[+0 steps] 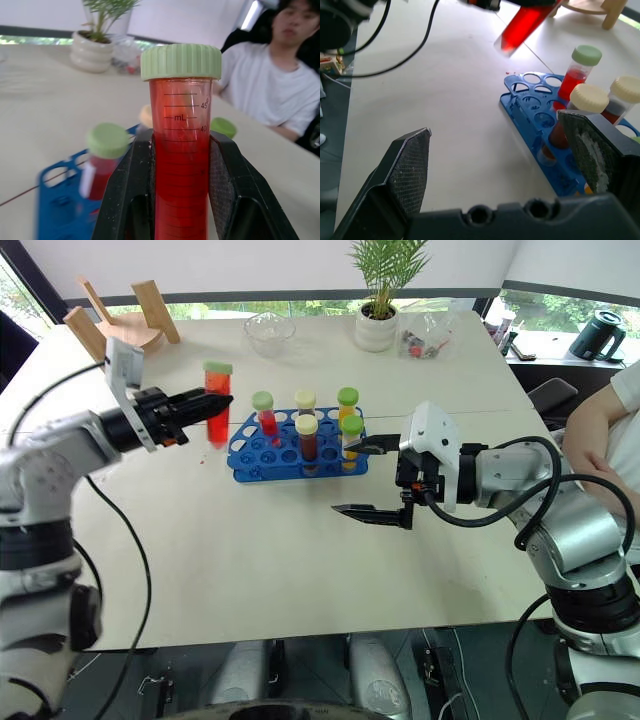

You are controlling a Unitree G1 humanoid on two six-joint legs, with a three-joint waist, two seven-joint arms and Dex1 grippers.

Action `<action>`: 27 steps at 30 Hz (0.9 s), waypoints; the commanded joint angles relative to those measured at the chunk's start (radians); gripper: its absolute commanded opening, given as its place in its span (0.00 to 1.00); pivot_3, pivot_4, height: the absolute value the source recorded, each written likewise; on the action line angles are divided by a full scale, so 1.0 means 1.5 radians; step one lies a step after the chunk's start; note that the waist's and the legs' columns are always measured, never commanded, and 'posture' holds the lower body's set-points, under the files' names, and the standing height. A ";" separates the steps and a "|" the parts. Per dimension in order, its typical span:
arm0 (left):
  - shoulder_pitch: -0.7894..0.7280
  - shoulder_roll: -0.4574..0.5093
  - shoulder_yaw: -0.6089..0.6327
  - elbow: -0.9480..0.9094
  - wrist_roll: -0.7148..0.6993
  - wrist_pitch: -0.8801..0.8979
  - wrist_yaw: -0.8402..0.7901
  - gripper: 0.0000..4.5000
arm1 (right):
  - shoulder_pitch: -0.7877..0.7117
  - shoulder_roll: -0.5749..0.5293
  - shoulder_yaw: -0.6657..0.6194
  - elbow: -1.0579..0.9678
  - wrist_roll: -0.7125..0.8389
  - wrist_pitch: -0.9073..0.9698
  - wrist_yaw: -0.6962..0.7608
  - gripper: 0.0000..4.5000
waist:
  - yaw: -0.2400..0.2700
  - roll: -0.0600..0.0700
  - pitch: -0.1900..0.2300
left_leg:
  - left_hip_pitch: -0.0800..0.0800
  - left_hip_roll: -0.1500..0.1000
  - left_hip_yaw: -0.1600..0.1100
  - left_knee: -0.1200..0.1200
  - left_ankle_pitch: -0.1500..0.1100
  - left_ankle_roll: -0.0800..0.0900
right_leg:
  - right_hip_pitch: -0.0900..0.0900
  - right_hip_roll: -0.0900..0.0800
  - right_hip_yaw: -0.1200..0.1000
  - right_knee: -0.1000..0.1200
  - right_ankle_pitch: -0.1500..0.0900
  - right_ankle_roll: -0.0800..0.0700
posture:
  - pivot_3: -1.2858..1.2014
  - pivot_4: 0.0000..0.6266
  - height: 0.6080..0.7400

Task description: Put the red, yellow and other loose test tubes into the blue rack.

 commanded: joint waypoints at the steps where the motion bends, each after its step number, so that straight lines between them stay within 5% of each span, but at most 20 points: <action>1: 0.023 -0.041 -0.030 -0.018 0.040 -0.142 -0.010 0.18 | -0.009 0.008 -0.021 -0.022 0.008 -0.003 -0.025 1.00 | -0.001 0.000 0.000 | 0.000 0.000 0.000 0.000 0.000 0.000 | 0.000 0.000 0.000 0.000 0.000 0.000 | 0.52 0.24 1.00; 6: 0.051 -0.117 -0.111 0.102 0.153 -0.369 -0.034 0.18 | -0.011 0.012 -0.017 -0.030 0.012 0.002 -0.044 1.00 | 0.004 0.000 0.000 | 0.001 -0.001 0.000 0.000 0.000 0.000 | 0.002 0.000 0.000 -0.001 0.000 0.000 | 0.52 0.24 1.00; 13: 0.035 -0.159 -0.118 0.237 0.205 -0.532 -0.024 0.18 | -0.003 0.011 -0.019 -0.049 0.019 0.010 -0.068 1.00 | 0.006 0.000 0.000 | 0.001 0.000 0.000 0.000 0.000 0.000 | 0.002 0.000 0.000 -0.001 0.000 0.000 | 0.52 0.24 1.00; 27: 0.006 -0.161 -0.116 0.364 0.221 -0.639 -0.034 0.18 | -0.001 0.015 -0.014 -0.058 0.020 0.010 -0.086 1.00 | 0.012 0.000 0.000 | 0.001 0.000 0.000 0.000 0.000 0.000 | 0.002 0.001 0.000 -0.001 0.000 0.001 | 0.52 0.24 1.00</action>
